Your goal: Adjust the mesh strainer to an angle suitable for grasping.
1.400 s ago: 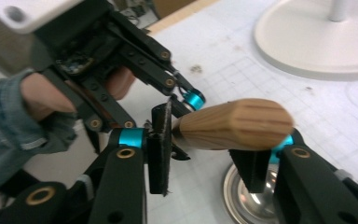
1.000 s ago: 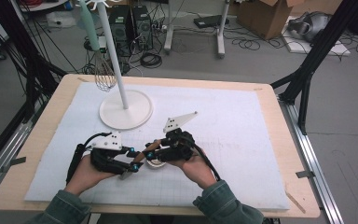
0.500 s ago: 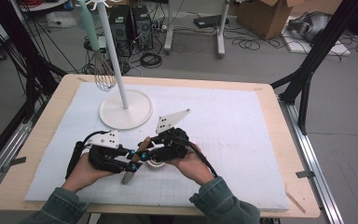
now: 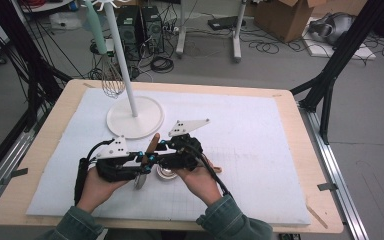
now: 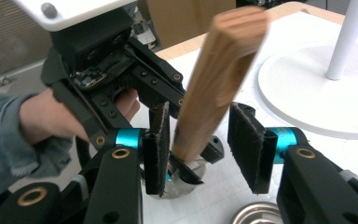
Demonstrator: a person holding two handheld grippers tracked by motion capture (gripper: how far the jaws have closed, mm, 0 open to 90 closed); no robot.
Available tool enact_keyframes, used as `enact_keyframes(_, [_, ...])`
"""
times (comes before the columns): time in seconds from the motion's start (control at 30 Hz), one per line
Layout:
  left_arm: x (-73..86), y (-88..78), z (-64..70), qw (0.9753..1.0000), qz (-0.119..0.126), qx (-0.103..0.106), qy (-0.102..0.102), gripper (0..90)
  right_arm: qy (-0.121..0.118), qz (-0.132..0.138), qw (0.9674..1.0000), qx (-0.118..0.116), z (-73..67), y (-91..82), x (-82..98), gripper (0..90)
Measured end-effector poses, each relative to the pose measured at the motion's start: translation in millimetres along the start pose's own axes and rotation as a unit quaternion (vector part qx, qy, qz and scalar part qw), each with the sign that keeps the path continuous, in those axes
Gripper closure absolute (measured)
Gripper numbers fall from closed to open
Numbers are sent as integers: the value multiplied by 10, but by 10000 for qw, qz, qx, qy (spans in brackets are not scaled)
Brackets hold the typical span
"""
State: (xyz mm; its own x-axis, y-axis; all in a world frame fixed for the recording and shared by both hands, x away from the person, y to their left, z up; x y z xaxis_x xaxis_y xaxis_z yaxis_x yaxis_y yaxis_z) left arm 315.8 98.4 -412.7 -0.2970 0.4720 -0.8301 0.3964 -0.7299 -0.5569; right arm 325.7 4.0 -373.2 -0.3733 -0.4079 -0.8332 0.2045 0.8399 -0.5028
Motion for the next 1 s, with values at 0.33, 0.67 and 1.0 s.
enact_keyframes(0.33, [-4,6,49,9995,92,294,-56,661,69,68,9998,-196,-10,46,-26,702])
enact_keyframes(0.67, [26,-46,96,9922,249,1217,-147,613,-842,-219,9905,-1062,-75,-31,-46,704])
enact_keyframes(1.0, [-48,-73,46,9969,499,544,-281,688,-609,76,9969,-501,-41,-40,-113,663])
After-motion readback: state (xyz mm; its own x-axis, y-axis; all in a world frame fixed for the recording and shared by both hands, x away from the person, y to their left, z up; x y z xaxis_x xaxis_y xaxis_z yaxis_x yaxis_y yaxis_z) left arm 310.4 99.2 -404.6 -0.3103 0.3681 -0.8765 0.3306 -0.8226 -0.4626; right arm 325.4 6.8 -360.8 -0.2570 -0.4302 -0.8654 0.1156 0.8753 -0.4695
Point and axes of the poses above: each handheld gripper's, and its own axes: y roughly forward along the jaws, x roughly out of its underside, z roughly to its right, the point moved 8 cm from there along y, roughly forward along the jaws, and after that the axes turned 5 degrees about -z, right-handed, at the moved point
